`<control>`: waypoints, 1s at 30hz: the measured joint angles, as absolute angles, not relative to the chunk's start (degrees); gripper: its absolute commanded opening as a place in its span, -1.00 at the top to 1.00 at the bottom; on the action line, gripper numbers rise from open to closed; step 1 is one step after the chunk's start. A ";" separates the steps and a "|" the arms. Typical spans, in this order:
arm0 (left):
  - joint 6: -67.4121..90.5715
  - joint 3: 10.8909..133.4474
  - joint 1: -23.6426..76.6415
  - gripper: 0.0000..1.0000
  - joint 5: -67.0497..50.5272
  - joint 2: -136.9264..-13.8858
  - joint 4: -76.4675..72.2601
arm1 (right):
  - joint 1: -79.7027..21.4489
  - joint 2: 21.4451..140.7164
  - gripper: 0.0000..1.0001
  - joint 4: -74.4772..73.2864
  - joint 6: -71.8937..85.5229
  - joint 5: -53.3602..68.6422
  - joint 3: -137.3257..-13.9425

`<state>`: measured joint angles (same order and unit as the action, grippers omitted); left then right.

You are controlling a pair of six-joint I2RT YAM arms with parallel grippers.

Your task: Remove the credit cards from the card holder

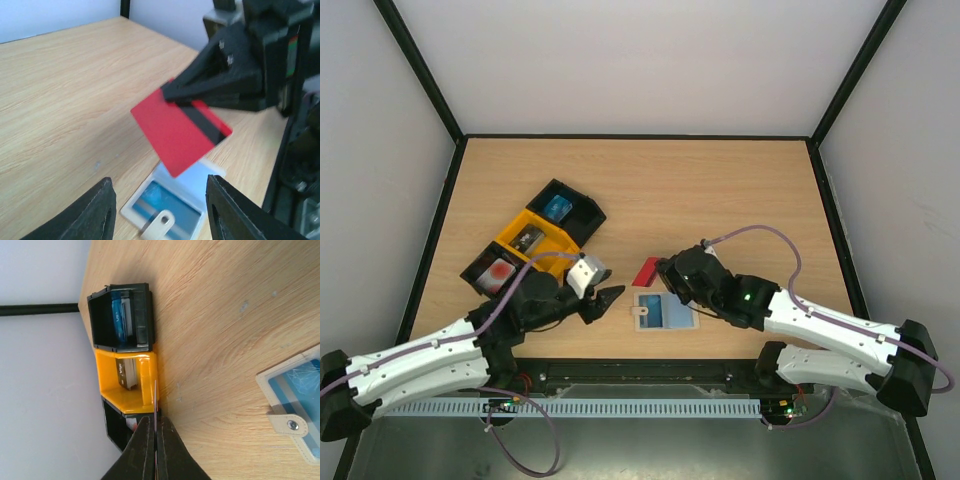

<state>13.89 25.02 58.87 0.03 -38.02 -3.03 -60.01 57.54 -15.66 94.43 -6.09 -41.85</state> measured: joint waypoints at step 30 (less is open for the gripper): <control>-17.30 25.12 76.73 0.44 26.57 -51.57 -13.93 | -58.83 57.12 0.96 -10.83 101.62 2.94 -38.81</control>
